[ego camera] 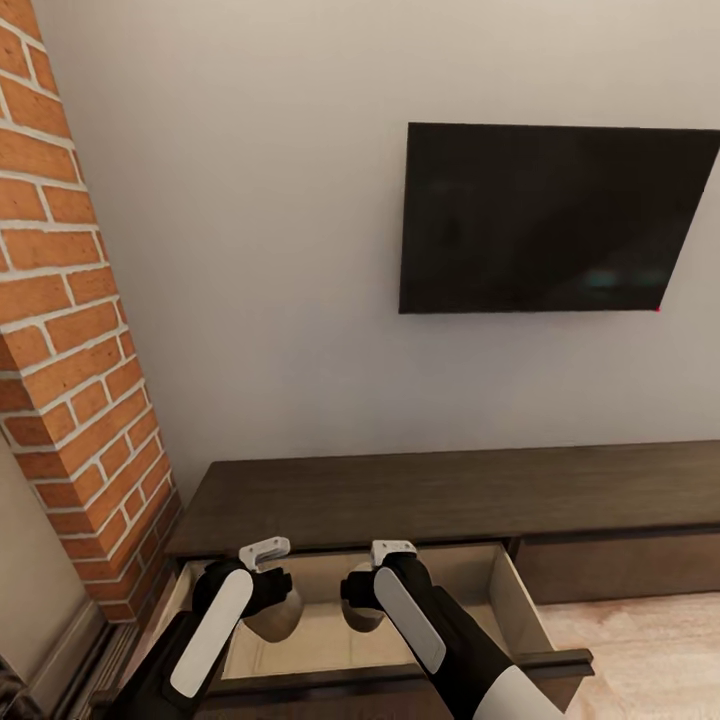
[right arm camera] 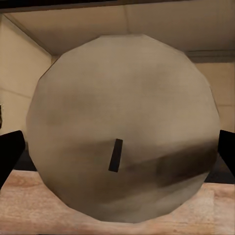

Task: Place each of the two pumpkins and all three candles from the living room inside a cabinet in the living room (use any cabinet), then make sure every cabinet is closed, and position the cauldron so it is next to a table in the living room.

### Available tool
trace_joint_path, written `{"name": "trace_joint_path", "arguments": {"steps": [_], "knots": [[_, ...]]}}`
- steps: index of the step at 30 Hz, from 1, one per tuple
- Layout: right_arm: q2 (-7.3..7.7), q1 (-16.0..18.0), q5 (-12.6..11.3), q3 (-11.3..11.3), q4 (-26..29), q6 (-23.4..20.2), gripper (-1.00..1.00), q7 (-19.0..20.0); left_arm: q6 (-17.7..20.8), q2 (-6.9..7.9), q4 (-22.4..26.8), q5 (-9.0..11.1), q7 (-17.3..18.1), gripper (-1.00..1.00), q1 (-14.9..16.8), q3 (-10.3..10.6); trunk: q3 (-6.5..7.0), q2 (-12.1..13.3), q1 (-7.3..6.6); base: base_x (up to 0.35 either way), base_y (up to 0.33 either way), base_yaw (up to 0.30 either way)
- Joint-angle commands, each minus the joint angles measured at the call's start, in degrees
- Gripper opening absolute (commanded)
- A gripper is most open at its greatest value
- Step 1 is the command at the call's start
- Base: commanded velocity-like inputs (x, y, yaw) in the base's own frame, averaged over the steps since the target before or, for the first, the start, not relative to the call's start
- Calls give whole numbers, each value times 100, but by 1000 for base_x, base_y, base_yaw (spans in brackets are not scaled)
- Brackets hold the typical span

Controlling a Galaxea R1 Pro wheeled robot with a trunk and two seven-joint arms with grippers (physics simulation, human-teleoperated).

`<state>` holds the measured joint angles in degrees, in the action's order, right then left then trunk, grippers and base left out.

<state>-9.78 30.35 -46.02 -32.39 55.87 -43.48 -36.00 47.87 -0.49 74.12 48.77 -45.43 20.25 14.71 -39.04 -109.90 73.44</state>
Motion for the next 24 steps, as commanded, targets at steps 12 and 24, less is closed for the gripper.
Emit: {"name": "trace_joint_path", "arguments": {"steps": [12, 24], "knots": [[2, 6, -57, -20, 41, 15, -100, 2, 3, -3, 18, 53, -63, -100, 5, 6, -222, -486, 264, 0, 0, 0], [9, 6, -50, -13, 46, 22, -100, 6, -2, 54, 6, 41, -54, -100, 31, -3, -401, -887, 483, 0, 0, 0]]}}
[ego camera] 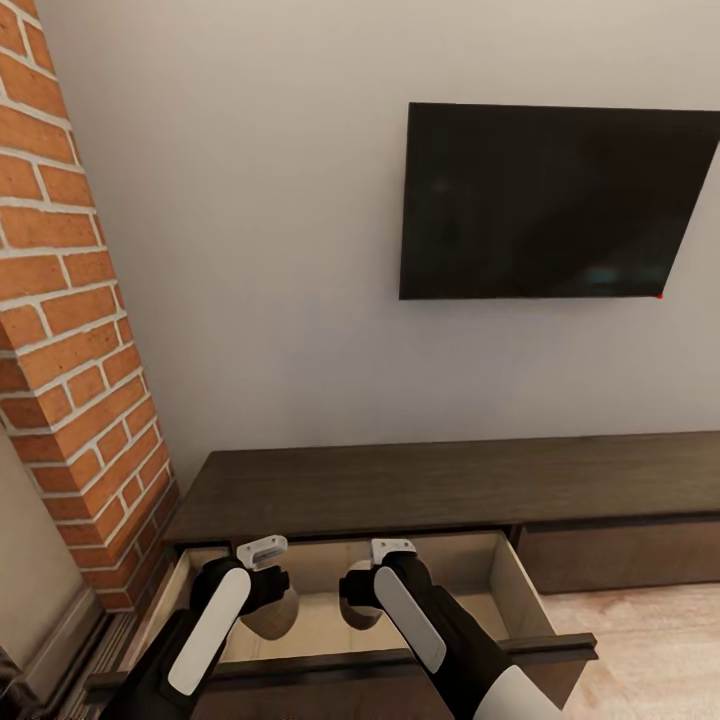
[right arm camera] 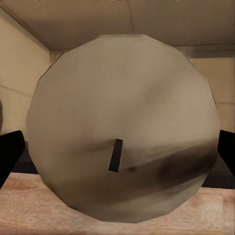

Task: Place each of the two pumpkins and all three candles from the living room inside a cabinet in the living room (use any cabinet), then make sure every cabinet is closed, and position the cauldron so it is next to a table in the living room.

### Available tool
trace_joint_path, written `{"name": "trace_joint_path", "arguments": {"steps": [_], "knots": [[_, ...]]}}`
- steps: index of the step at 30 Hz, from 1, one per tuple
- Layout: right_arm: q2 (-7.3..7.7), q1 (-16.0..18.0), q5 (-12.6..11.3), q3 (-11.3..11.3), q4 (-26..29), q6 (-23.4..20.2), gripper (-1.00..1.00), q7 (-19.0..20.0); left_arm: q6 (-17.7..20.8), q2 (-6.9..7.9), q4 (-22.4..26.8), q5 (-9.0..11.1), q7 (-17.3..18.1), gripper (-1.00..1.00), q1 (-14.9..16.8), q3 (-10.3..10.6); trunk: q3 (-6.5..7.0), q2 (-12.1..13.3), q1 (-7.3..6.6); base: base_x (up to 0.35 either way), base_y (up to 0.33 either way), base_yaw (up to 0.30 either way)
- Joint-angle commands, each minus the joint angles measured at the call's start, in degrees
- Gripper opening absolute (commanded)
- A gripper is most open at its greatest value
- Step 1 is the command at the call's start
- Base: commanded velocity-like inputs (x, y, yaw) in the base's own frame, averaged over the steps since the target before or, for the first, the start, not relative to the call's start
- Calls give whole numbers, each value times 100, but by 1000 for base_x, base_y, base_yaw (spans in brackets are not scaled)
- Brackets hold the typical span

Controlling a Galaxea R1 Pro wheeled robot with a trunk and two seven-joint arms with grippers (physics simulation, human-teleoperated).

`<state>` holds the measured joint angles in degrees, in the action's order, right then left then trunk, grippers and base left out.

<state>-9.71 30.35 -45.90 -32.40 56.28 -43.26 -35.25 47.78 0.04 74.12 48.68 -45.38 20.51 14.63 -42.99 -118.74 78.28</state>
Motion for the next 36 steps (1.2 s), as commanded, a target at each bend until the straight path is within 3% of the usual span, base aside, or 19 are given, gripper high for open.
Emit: {"name": "trace_joint_path", "arguments": {"steps": [1, 12, 36], "knots": [[3, 6, -60, -12, 6, 1, -100, -70, 6, 2, 2, 51, -59, -100, 5, 7, -6, -3, -1, 0, 0, 0], [5, 7, -59, -12, 6, 10, -100, -70, 4, 4, -5, 39, -59, -100, 5, 6, -6, -3, -1, 3, 0, 0], [-4, 7, -66, -20, 4, 4, -100, -70, 4, 13, -47, 36, -59, -100, 5, 4, -6, -3, -1, 108, 0, 0]]}}
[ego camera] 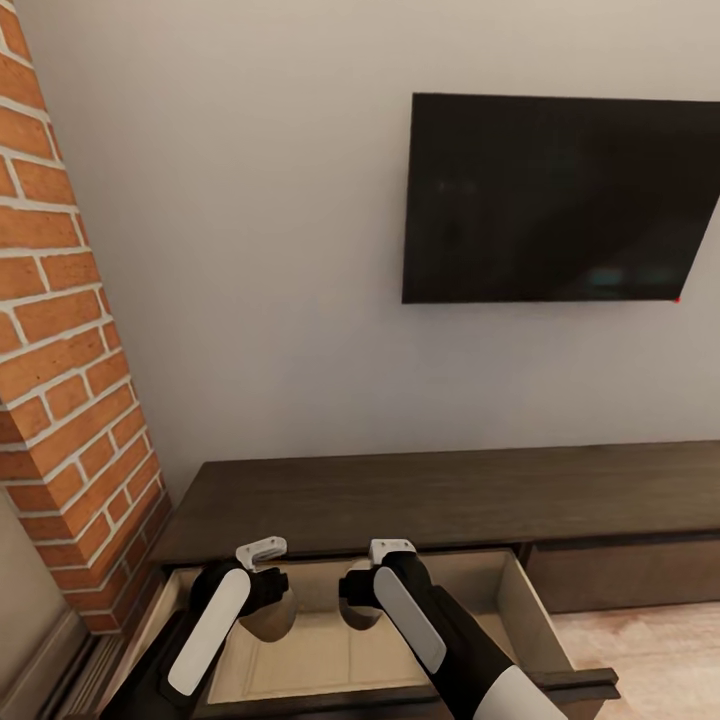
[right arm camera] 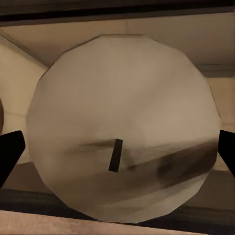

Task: Place each of the two pumpkins and all three candles from the living room inside a cabinet in the living room (use any cabinet), then make sure every cabinet is closed, and position the cauldron so it is next to a table in the living room.

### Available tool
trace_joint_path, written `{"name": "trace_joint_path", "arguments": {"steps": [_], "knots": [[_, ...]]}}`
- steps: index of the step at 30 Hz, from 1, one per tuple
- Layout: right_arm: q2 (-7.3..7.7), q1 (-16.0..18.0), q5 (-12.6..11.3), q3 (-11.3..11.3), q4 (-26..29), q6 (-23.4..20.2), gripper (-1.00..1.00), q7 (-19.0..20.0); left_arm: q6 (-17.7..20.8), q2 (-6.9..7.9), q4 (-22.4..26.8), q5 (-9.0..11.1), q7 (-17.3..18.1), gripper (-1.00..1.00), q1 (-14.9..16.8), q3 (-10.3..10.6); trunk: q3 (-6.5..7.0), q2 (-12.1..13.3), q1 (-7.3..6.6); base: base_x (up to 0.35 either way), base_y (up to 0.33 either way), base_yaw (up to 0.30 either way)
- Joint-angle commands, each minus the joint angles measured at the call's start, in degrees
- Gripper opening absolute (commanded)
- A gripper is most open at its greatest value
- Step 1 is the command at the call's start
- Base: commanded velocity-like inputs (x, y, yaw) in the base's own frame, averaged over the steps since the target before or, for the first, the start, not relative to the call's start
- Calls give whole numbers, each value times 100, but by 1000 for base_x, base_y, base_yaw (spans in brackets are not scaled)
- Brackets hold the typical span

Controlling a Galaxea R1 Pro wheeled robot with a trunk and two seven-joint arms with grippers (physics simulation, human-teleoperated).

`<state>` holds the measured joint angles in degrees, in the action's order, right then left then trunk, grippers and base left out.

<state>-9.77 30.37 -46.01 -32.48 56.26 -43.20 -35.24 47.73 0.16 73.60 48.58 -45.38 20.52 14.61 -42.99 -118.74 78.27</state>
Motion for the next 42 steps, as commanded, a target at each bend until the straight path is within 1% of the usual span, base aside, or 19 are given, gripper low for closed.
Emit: {"name": "trace_joint_path", "arguments": {"steps": [1, 8, 27, 42], "knots": [[2, 5, -56, -12, 6, -3, -100, -70, 8, 2, 6, 50, -59, -100, 5, 7, -6, -3, 1, 183, 0, 0], [2, 5, -55, -12, 0, -4, -100, -70, 8, 2, 6, 51, -59, -100, 5, 4, -6, -3, 1, 106, 0, 0], [2, 4, -57, -12, -28, -4, -100, -78, 8, 2, 5, 47, -59, -100, 5, 7, -347, -765, 418, 2, 0, 0], [1, 4, -51, -12, -89, 6, -100, -78, -32, 2, -91, 47, -50, -100, 5, 7, -617, -1367, 748, 0, 0, 0]]}}
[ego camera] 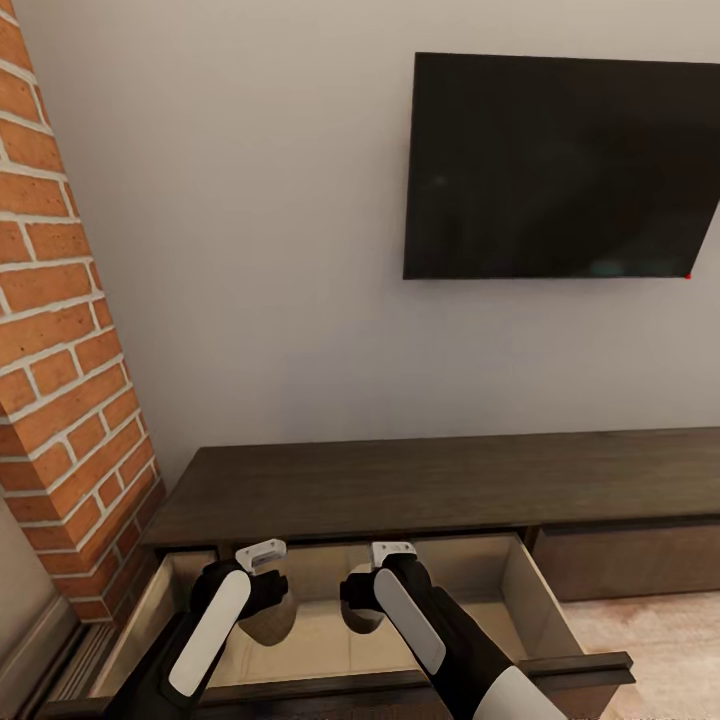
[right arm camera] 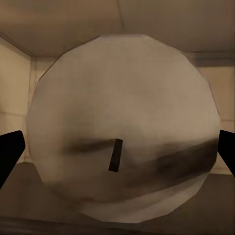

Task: Place each of the two pumpkins and all three candles from the living room inside a cabinet in the living room (use any cabinet), then make sure every cabinet is closed, and position the cauldron so it is next to a table in the living room.

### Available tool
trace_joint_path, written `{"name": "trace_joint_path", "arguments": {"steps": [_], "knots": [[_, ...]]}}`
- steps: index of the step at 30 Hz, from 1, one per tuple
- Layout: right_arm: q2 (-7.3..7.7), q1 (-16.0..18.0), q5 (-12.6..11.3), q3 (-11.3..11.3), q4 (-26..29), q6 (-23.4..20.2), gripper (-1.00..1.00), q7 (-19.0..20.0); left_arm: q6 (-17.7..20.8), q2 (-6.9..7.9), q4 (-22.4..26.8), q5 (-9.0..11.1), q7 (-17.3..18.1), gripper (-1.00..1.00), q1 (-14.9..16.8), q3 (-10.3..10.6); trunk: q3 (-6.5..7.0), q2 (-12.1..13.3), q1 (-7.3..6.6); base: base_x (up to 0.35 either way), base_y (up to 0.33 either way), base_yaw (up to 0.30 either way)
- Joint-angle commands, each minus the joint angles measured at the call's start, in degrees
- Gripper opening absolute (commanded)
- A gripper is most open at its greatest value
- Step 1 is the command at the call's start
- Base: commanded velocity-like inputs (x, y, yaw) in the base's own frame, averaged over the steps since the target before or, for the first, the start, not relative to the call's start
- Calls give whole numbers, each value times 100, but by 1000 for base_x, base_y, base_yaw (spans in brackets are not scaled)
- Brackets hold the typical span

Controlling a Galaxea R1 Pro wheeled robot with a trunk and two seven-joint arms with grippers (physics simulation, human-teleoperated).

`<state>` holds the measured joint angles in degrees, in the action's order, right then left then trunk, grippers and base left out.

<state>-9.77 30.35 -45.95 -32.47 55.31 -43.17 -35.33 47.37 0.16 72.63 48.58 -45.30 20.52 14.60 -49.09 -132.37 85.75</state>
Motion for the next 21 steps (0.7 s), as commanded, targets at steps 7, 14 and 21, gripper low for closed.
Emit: {"name": "trace_joint_path", "arguments": {"steps": [7, 14, 21], "knots": [[1, 6, -63, -14, 4, 93, -100, -65, 0, 2, 6, 46, -58, -100, 5, 8, -132, -285, 153, 0, 0, 0], [-6, 6, -63, -14, -2, 111, -100, -63, 0, 2, 6, 46, -58, -100, 5, 8, -258, -566, 307, 0, 0, 0], [-7, 6, -57, -214, -3, 384, -100, -62, -5, 6, 6, 46, -63, -100, 5, 3, -383, -847, 461, 0, 0, 0]]}}
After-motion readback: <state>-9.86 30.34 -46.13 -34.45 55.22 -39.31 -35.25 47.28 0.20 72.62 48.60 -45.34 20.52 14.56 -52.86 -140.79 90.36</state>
